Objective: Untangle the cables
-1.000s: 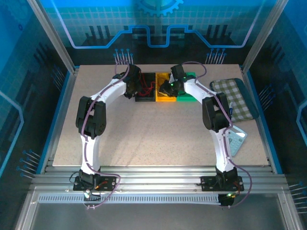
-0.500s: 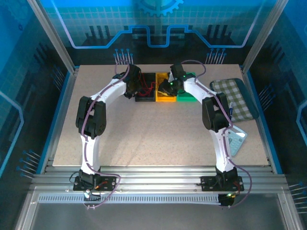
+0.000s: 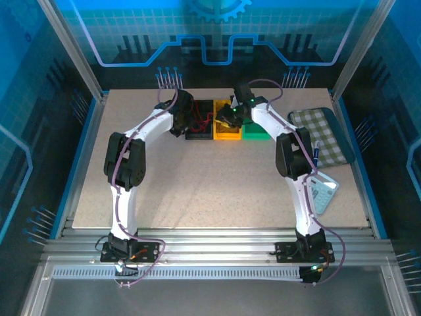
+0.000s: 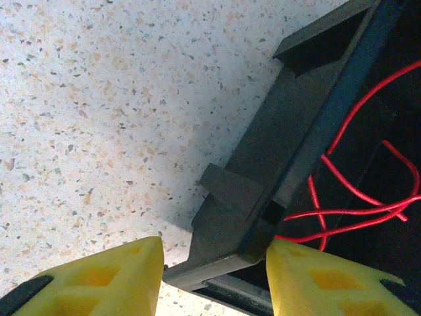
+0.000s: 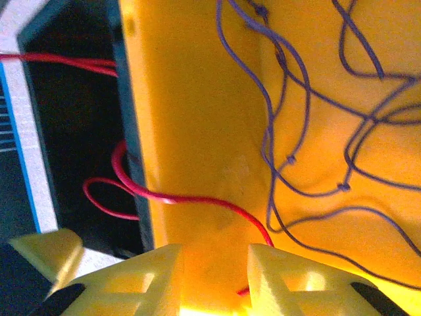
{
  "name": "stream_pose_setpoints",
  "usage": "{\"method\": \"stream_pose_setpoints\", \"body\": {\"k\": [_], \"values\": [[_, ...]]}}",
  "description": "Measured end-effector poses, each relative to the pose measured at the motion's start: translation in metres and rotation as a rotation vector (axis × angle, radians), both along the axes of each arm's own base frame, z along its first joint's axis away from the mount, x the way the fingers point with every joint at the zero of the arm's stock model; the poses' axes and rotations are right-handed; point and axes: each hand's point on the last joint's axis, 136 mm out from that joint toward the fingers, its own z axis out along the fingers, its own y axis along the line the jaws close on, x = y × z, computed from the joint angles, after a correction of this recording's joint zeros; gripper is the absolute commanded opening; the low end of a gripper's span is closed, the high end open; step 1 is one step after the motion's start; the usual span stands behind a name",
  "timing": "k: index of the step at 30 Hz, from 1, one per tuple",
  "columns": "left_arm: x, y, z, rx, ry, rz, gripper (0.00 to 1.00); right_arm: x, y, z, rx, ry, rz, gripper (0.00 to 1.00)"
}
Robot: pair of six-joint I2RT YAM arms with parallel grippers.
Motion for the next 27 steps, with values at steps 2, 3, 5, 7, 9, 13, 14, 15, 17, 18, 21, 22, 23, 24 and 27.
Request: {"method": "stream_pose_setpoints", "body": {"k": [2, 3, 5, 7, 9, 13, 14, 15, 17, 18, 21, 22, 23, 24, 27], "values": [[0.000, 0.000, 0.000, -0.002, 0.001, -0.001, 0.46, 0.010, 0.001, 0.003, 0.008, -0.017, -0.012, 0.32], [0.000, -0.001, 0.000, -0.002, 0.001, -0.002, 0.46, 0.015, 0.001, 0.004, 0.010, -0.025, -0.019, 0.32], [-0.001, 0.000, -0.001, -0.002, 0.003, -0.002, 0.46, 0.021, 0.001, 0.003, 0.010, -0.029, -0.031, 0.32], [-0.001, 0.000, -0.002, -0.002, 0.004, -0.002, 0.46, 0.024, 0.000, 0.001, 0.014, -0.026, -0.042, 0.32], [-0.001, 0.000, -0.002, -0.003, 0.005, -0.002, 0.46, 0.027, -0.001, 0.002, 0.024, -0.032, -0.055, 0.32], [-0.003, 0.000, -0.005, -0.003, 0.012, -0.004, 0.46, 0.035, 0.000, -0.001, 0.069, -0.054, -0.074, 0.34], [-0.004, 0.000, -0.006, -0.002, 0.014, -0.004, 0.46, 0.037, 0.000, -0.001, 0.085, -0.057, -0.075, 0.35], [-0.004, 0.000, -0.006, -0.002, 0.016, -0.004, 0.46, 0.038, 0.000, -0.002, 0.100, -0.055, -0.080, 0.35], [-0.004, 0.000, -0.006, 0.000, 0.015, -0.007, 0.46, 0.040, 0.000, 0.000, 0.131, -0.050, -0.082, 0.36], [-0.004, 0.000, -0.006, 0.000, 0.015, -0.009, 0.46, 0.041, 0.001, 0.002, 0.151, -0.053, -0.078, 0.36], [-0.004, -0.001, -0.006, -0.001, 0.016, -0.012, 0.46, 0.044, 0.002, 0.005, 0.199, -0.059, -0.075, 0.37], [-0.004, -0.001, -0.006, -0.001, 0.016, -0.012, 0.46, 0.044, 0.002, 0.005, 0.209, -0.060, -0.071, 0.38], [-0.004, -0.001, -0.006, -0.001, 0.016, -0.013, 0.46, 0.044, 0.002, 0.004, 0.215, -0.061, -0.069, 0.39], [-0.004, -0.001, -0.006, -0.001, 0.016, -0.013, 0.46, 0.045, 0.002, 0.004, 0.219, -0.061, -0.067, 0.39], [-0.004, -0.001, -0.006, -0.002, 0.016, -0.012, 0.46, 0.045, 0.003, 0.002, 0.229, -0.062, -0.060, 0.40]]}}
